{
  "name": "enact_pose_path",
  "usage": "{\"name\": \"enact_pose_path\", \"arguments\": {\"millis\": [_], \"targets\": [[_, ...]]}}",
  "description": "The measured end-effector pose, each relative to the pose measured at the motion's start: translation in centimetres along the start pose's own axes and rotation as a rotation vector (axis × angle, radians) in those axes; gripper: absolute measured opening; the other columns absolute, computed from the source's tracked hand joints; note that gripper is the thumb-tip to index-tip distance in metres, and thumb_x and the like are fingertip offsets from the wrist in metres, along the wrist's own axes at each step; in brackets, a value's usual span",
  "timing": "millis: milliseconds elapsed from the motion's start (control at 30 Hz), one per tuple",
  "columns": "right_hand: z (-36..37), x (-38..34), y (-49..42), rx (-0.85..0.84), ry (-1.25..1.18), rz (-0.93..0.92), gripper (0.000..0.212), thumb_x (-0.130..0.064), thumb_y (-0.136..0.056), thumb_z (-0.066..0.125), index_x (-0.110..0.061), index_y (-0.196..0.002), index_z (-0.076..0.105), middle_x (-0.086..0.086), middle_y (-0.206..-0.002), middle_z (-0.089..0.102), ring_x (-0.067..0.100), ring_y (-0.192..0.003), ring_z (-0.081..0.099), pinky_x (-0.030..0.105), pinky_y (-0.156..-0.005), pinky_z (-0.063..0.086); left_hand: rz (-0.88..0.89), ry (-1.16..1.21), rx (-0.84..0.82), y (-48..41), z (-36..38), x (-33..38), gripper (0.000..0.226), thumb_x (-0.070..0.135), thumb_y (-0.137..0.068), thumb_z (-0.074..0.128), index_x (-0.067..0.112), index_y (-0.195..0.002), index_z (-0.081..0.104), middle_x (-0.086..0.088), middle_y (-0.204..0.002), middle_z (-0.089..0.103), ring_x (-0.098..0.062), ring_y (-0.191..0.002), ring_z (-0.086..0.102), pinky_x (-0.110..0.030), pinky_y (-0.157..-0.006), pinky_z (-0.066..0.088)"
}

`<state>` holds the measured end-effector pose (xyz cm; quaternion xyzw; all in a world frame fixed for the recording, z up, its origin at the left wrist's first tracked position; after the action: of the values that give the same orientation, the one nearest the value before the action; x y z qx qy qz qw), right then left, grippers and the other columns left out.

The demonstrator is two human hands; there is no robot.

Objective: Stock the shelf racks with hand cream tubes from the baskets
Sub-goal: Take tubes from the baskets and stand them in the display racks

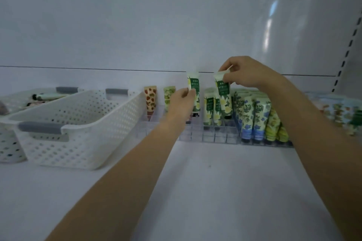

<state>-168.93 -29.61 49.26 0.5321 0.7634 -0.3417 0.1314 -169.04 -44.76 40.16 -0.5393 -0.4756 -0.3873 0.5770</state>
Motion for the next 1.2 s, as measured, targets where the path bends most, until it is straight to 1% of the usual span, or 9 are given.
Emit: {"name": "enact_pose_path", "arguments": {"millis": [133, 300, 533, 700, 767, 867, 967, 1067, 1200], "targets": [[0.3, 1.3, -0.6, -0.003, 0.144, 0.015, 0.015, -0.007, -0.082, 0.061, -0.014, -0.094, 0.057, -0.003, -0.078, 0.057, 0.007, -0.065, 0.054, 0.021, -0.055, 0.037, 0.013, -0.011, -0.050, 0.6, -0.4, -2.4, 0.032, 0.018, -0.096, 0.045, 0.015, -0.065, 0.042, -0.001, -0.063, 0.033, -0.015, -0.064, 0.035, -0.031, -0.068, 0.036], [0.2, 2.7, -1.1, 0.026, 0.265, 0.048, 0.017, -0.007, -0.084, 0.060, -0.018, -0.094, 0.053, -0.001, -0.089, 0.049, 0.012, -0.072, 0.047, 0.021, -0.053, 0.034, 0.053, 0.098, -0.039, 0.4, -1.3, -2.0, 0.015, 0.015, -0.097, 0.045, 0.008, -0.086, 0.053, -0.011, -0.081, 0.047, -0.022, -0.081, 0.048, -0.030, -0.075, 0.048], [-0.4, 3.5, -1.1, 0.074, 0.328, 0.090, 0.023, -0.006, -0.085, 0.061, -0.008, -0.108, 0.059, 0.003, -0.098, 0.050, 0.018, -0.089, 0.047, 0.027, -0.074, 0.036, 0.079, 0.125, 0.002, 0.7, -1.1, -2.5, 0.010, 0.012, -0.096, 0.046, 0.012, -0.091, 0.055, 0.004, -0.076, 0.057, -0.007, -0.071, 0.057, -0.012, -0.058, 0.052], [0.1, 3.7, -0.6, 0.041, 0.316, 0.118, 0.019, -0.006, -0.084, 0.062, -0.009, -0.102, 0.065, 0.003, -0.094, 0.056, 0.017, -0.083, 0.052, 0.026, -0.071, 0.040, 0.073, 0.133, 0.004, 0.7, -0.4, -2.4, 0.007, 0.010, -0.095, 0.047, 0.010, -0.097, 0.054, -0.003, -0.089, 0.058, -0.020, -0.088, 0.059, -0.030, -0.079, 0.054], [0.8, 4.0, -0.4, -0.004, 0.325, 0.143, 0.013, -0.005, -0.084, 0.060, -0.010, -0.094, 0.067, 0.000, -0.084, 0.060, 0.012, -0.069, 0.053, 0.023, -0.062, 0.041, 0.089, 0.103, 0.004, 0.6, -0.2, -2.0, 0.006, 0.010, -0.095, 0.048, 0.011, -0.095, 0.054, -0.003, -0.087, 0.058, -0.022, -0.089, 0.056, -0.038, -0.088, 0.051], [1.4, 4.4, -0.4, -0.011, 0.335, 0.170, 0.014, -0.003, -0.086, 0.055, -0.009, -0.090, 0.068, -0.004, -0.071, 0.055, 0.007, -0.057, 0.049, 0.019, -0.045, 0.033, 0.137, 0.024, 0.002, 0.1, 0.2, -1.1, 0.014, 0.011, -0.095, 0.049, 0.018, -0.085, 0.056, 0.002, -0.080, 0.056, -0.020, -0.086, 0.055, -0.036, -0.088, 0.048], [1.4, 4.6, -0.6, -0.018, 0.336, 0.162, 0.015, -0.003, -0.086, 0.054, -0.009, -0.091, 0.068, 0.000, -0.077, 0.058, 0.007, -0.058, 0.049, 0.020, -0.046, 0.033, 0.196, -0.105, -0.067, -0.3, 1.3, -0.5, 0.015, 0.011, -0.094, 0.050, 0.011, -0.081, 0.057, -0.003, -0.078, 0.055, -0.018, -0.076, 0.050, -0.034, -0.080, 0.045], [1.4, 4.8, -0.7, -0.049, 0.322, 0.158, 0.014, -0.005, -0.085, 0.057, -0.009, -0.091, 0.068, 0.003, -0.082, 0.061, 0.009, -0.061, 0.051, 0.021, -0.049, 0.037, 0.231, -0.259, -0.088, -0.6, 2.0, -0.6, 0.018, 0.014, -0.093, 0.052, 0.004, -0.105, 0.061, -0.004, -0.092, 0.060, -0.015, -0.085, 0.055, -0.028, -0.083, 0.047], [1.6, 4.8, -0.9, -0.070, 0.317, 0.136, 0.013, -0.008, -0.085, 0.058, -0.010, -0.093, 0.068, 0.005, -0.088, 0.064, 0.009, -0.063, 0.052, 0.022, -0.051, 0.039, 0.233, -0.439, -0.142, -0.5, 2.5, -1.9, 0.023, 0.014, -0.092, 0.055, -0.001, -0.108, 0.060, -0.006, -0.093, 0.061, -0.017, -0.089, 0.057, -0.024, -0.082, 0.045]]}}
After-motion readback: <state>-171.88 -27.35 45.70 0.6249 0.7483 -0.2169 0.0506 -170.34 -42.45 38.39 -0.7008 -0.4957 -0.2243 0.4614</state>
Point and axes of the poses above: each hand's wrist, its own y-axis away from the middle knuckle, its own z-axis out of the palm, x = y × z, the point moved 7 cm from there along -y, towards the middle knuckle
